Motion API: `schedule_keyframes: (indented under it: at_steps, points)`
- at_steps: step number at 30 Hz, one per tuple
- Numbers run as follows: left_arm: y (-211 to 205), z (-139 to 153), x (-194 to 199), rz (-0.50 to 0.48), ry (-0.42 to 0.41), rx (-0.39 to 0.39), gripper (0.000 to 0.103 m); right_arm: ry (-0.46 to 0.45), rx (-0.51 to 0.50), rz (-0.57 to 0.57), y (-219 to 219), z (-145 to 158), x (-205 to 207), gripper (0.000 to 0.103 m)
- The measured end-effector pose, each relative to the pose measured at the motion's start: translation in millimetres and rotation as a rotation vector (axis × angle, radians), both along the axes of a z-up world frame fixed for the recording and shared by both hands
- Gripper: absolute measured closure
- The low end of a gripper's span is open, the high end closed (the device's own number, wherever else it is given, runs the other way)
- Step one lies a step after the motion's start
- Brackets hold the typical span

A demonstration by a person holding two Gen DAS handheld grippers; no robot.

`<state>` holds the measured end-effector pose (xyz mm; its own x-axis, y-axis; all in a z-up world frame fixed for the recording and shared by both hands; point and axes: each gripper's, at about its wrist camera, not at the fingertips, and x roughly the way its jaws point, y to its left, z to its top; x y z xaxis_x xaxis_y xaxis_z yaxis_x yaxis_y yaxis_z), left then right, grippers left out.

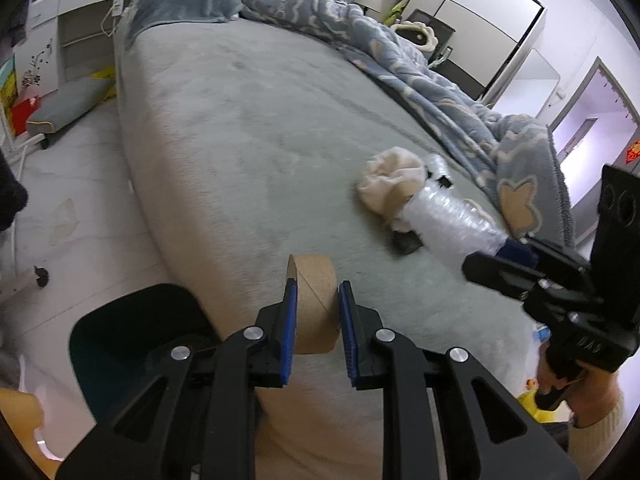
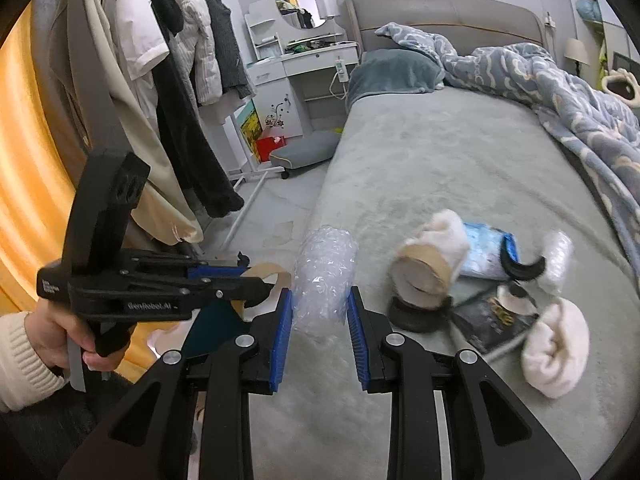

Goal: Collect trash
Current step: 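Carry the tape roll and bubble wrap over the green bin with both tools, then open both tools to drop the tape roll and bubble wrap into the bin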

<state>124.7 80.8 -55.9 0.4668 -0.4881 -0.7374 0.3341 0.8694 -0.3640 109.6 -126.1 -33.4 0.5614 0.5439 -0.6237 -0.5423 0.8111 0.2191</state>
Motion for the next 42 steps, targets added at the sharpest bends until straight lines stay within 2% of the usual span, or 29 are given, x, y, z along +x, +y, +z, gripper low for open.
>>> schedule_keyframes:
  at_steps: [6, 19, 23, 27, 36, 42]
  points:
    - [26, -15, 3, 0.046, 0.016, 0.024, 0.081, 0.013, -0.007, 0.008, 26, 1, 8, 0.075]
    - [86, -68, 10, 0.157, 0.123, 0.088, 0.081, 0.069, 0.004, 0.079, 84, -9, 20, 0.075]
    - [93, -79, 9, 0.157, 0.144, 0.117, 0.081, 0.087, -0.01, 0.101, 99, -15, 22, 0.075]
    - [102, -94, 10, 0.166, 0.194, 0.126, 0.081, 0.093, -0.026, 0.122, 112, -19, 23, 0.075]
    - [114, -134, 4, 0.157, 0.323, 0.21, 0.081, 0.113, -0.039, 0.153, 137, -27, 25, 0.075]
    - [122, -147, -3, 0.156, 0.376, 0.229, 0.08, 0.123, -0.052, 0.167, 149, -34, 26, 0.075]
